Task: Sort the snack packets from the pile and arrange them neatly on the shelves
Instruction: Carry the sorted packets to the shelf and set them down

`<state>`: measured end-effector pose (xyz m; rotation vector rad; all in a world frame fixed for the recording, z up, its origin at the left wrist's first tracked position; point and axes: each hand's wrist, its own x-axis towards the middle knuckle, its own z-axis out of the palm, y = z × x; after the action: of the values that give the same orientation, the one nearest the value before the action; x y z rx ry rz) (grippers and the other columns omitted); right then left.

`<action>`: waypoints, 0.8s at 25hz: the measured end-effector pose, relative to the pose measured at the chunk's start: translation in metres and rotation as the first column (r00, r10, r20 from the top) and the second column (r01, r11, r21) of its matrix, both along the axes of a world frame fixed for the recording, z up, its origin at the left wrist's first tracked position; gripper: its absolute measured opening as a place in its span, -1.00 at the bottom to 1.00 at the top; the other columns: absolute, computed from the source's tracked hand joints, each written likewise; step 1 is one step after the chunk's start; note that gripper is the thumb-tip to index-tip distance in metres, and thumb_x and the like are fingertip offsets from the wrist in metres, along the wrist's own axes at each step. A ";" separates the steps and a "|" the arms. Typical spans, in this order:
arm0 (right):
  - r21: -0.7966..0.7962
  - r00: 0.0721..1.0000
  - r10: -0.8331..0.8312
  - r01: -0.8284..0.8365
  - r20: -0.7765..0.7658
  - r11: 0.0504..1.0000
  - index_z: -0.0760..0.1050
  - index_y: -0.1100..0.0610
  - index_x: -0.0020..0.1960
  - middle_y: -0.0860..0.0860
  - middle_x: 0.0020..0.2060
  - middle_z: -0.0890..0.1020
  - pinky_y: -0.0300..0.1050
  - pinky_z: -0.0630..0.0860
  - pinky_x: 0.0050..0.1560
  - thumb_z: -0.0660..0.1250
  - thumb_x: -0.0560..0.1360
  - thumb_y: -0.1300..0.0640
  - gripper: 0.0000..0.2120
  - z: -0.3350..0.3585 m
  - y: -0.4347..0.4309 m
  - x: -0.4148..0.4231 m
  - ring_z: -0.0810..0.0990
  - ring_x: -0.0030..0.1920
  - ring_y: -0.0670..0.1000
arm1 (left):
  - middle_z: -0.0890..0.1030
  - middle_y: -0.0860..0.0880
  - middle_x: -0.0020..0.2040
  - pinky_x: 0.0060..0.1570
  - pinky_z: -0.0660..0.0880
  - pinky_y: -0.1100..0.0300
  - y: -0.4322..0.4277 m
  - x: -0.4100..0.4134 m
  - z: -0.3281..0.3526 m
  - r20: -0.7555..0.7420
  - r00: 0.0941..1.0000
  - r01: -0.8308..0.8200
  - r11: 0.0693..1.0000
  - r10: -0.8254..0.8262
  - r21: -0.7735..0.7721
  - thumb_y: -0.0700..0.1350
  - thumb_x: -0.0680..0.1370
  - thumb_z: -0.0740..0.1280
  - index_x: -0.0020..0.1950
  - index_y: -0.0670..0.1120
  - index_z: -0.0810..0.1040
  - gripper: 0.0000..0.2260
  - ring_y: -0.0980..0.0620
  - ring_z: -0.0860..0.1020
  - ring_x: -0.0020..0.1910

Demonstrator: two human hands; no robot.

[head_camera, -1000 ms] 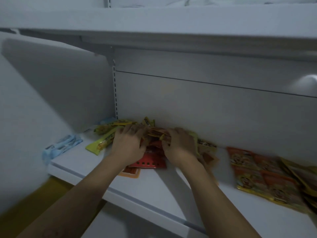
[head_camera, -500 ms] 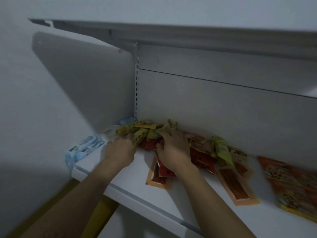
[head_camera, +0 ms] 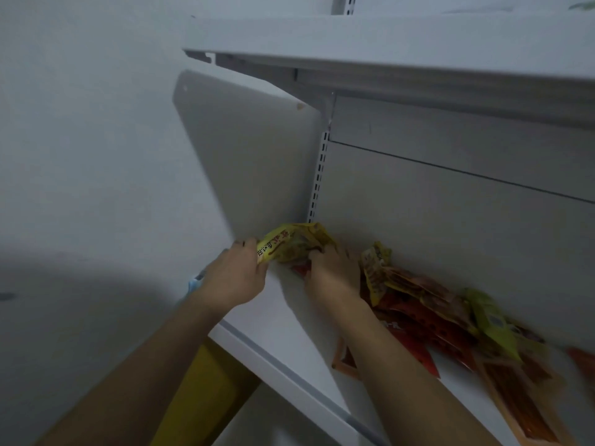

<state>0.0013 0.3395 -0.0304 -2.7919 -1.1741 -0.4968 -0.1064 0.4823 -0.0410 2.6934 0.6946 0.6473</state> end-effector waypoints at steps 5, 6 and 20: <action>-0.221 0.992 -0.126 0.123 0.000 0.968 0.39 0.12 0.39 0.16 0.39 0.35 0.08 0.11 0.45 0.15 0.60 0.08 -0.63 -0.007 0.003 0.013 0.25 0.40 0.21 | 0.55 -0.08 0.09 -0.01 0.51 -0.02 -0.002 0.001 -0.002 0.025 0.990 0.141 0.986 -0.139 -0.087 0.03 0.59 0.27 0.34 -0.01 0.38 -0.66 -0.11 0.54 0.00; -0.263 0.988 -0.151 0.150 0.018 0.953 0.37 0.11 0.41 0.16 0.40 0.34 0.07 0.12 0.44 0.12 0.62 0.08 -0.62 -0.006 0.002 0.017 0.26 0.40 0.21 | 0.55 -0.08 0.11 0.00 0.50 0.01 -0.004 0.002 -0.001 0.026 0.987 0.161 0.983 -0.160 -0.086 0.02 0.59 0.27 0.36 -0.01 0.37 -0.65 -0.11 0.54 0.02; 0.043 0.990 -0.135 0.136 -0.031 0.990 0.55 0.20 -0.03 0.11 -0.01 0.63 -0.15 0.35 -0.15 0.18 0.58 0.32 -0.83 0.050 -0.055 0.011 0.59 0.03 0.11 | 0.54 -0.04 0.08 -0.07 0.57 0.08 -0.017 0.024 0.010 -0.063 0.946 0.246 0.831 -0.318 -0.499 0.05 0.61 0.25 0.24 -0.01 0.42 -0.75 0.04 0.55 0.00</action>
<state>0.0120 0.2843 0.0196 -2.8428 -0.9596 -0.4866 -0.0828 0.4651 -0.0305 2.3096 0.4023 0.1680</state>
